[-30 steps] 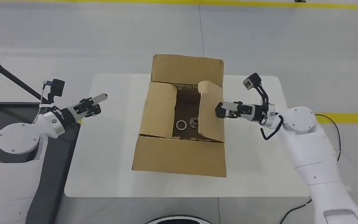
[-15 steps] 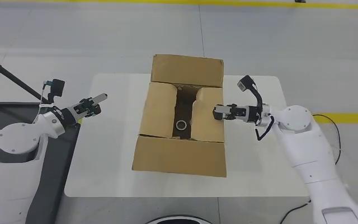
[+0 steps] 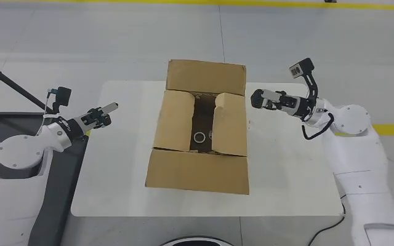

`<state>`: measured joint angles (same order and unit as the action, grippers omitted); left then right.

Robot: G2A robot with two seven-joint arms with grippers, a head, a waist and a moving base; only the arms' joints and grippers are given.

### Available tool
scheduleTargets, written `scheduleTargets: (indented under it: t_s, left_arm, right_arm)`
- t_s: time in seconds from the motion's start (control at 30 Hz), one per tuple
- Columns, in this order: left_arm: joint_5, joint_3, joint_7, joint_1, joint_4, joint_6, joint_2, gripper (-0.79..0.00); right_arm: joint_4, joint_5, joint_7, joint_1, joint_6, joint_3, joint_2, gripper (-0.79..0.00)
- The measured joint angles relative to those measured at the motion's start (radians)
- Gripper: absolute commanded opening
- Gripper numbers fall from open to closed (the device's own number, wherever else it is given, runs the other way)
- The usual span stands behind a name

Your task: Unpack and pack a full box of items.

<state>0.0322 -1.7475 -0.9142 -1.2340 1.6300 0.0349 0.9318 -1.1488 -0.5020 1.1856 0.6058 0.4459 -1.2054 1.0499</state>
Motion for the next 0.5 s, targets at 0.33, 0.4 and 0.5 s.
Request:
scheduleTargets:
  t_s: [0.33, 0.4, 0.5]
  left_arm:
    - [0.0, 0.0, 0.0, 0.0, 0.0, 0.0, 0.0, 0.0]
    - [0.0, 0.0, 0.0, 0.0, 0.0, 0.0, 0.0, 0.0]
    - [0.0, 0.0, 0.0, 0.0, 0.0, 0.0, 0.0, 0.0]
  right_arm:
    - [0.022, -0.019, 0.006, -0.02, 0.012, -0.012, 0.0, 0.0]
    - [0.022, -0.019, 0.006, -0.02, 0.012, -0.012, 0.0, 0.0]
    - [0.022, -0.019, 0.006, -0.02, 0.012, -0.012, 0.0, 0.0]
